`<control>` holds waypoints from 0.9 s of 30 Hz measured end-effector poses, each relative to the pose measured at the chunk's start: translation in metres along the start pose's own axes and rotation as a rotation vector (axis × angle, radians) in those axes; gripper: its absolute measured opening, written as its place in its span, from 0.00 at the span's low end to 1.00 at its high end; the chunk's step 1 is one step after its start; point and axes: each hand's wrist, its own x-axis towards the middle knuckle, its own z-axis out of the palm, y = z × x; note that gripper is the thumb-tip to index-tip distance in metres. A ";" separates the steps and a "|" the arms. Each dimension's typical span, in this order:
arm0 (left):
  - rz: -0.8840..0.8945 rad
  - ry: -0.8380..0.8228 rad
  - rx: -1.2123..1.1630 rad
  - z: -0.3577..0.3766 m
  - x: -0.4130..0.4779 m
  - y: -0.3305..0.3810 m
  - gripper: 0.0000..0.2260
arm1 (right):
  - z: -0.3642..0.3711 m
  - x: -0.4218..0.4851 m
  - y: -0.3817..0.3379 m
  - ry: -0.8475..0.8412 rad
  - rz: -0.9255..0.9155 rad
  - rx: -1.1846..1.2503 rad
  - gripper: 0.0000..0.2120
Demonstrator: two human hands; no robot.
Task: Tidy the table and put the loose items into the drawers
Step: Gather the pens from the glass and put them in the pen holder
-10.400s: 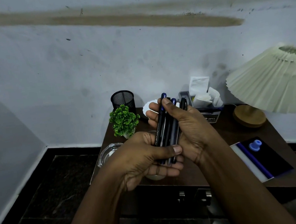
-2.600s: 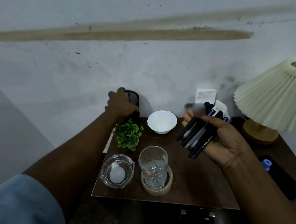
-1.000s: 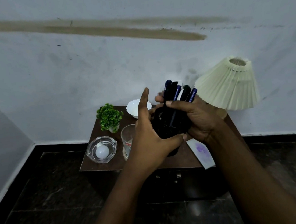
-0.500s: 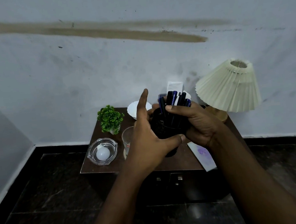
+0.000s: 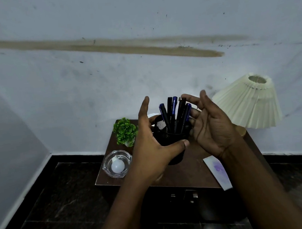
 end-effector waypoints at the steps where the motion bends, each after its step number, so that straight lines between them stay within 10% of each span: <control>1: -0.005 0.016 0.001 -0.005 0.003 0.002 0.56 | 0.000 0.002 0.000 0.004 0.001 0.003 0.30; 27: -0.142 0.060 0.412 -0.116 0.183 -0.143 0.63 | -0.032 0.055 0.065 0.221 0.125 -0.084 0.15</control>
